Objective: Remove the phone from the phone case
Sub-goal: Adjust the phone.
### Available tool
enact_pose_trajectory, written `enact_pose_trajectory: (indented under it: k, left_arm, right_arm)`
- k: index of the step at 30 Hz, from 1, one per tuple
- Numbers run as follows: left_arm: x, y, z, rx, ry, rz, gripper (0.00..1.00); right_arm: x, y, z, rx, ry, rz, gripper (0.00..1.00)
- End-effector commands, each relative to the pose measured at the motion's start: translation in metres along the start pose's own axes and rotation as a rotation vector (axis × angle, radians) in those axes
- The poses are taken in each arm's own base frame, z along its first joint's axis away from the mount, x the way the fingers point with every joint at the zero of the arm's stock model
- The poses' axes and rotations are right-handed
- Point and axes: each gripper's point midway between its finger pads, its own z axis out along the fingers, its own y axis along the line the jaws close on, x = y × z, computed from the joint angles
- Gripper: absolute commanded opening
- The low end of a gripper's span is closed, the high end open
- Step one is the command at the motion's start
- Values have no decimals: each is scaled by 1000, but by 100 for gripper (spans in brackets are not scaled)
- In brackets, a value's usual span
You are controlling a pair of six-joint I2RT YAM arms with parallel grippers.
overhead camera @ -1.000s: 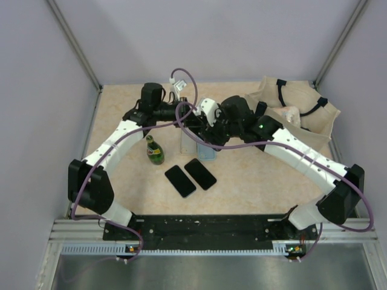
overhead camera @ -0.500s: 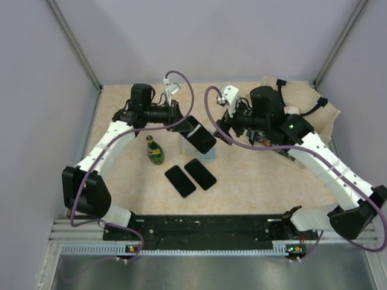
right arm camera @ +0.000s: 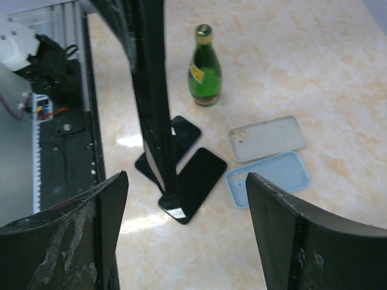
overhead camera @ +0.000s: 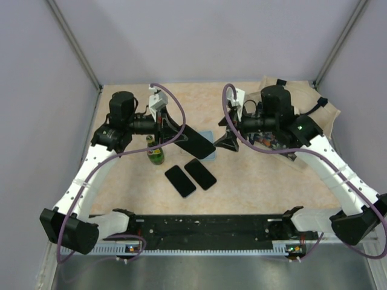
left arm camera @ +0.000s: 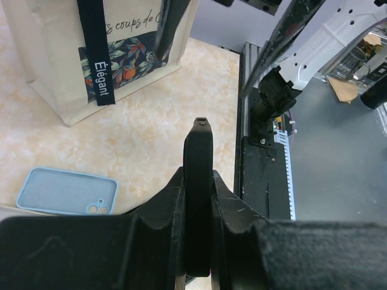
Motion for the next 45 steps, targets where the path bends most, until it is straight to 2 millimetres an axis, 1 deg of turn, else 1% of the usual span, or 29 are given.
enact_pose_trajectory:
  k: [1,5,9,11,12,14,17,24,29,33,36,37,40,44,45]
  left_arm:
    - [-13,-15,-1,66,-43,92,0]
    - [-18,-14,1,65,-68,60,0]
    - [-24,-15,3,89,-99,37,0]
    - [-23,-16,4,102,-102,16,0]
    - [-26,-16,4,107,-112,33,0]
    - [-25,-16,4,107,-116,30,0]
    - [-25,-16,4,109,-119,26,0]
    - [-30,-12,6,97,-144,27,0]
    - [-33,-12,8,105,-173,10,0]
    - [-30,-11,8,107,-176,6,0]
    - [-28,-10,8,101,-177,3,0]
    - [-27,-9,8,98,-177,-2,0]
    - [-24,-5,9,76,-183,-16,0]
    - [-21,2,10,35,-179,-35,0]
    - [-19,3,9,22,-170,-46,3]
  right_arm:
    - [-5,36,-1,-207,-68,-2,78]
    - [8,40,10,-274,-49,26,77]
    - [19,33,26,-299,-24,58,75]
    - [21,31,32,-311,-25,70,75]
    - [21,30,34,-315,-26,75,74]
    - [21,28,38,-323,-32,77,74]
    - [20,27,41,-333,-39,84,73]
    - [25,36,44,-396,-42,118,62]
    - [31,37,46,-408,-36,132,56]
    - [29,36,46,-409,-44,131,47]
    - [28,38,47,-421,-45,138,35]
    - [28,38,47,-428,-45,142,29]
    - [27,40,47,-443,-45,152,0]
    - [26,37,46,-416,-46,138,0]
    - [26,36,46,-412,-45,137,0]
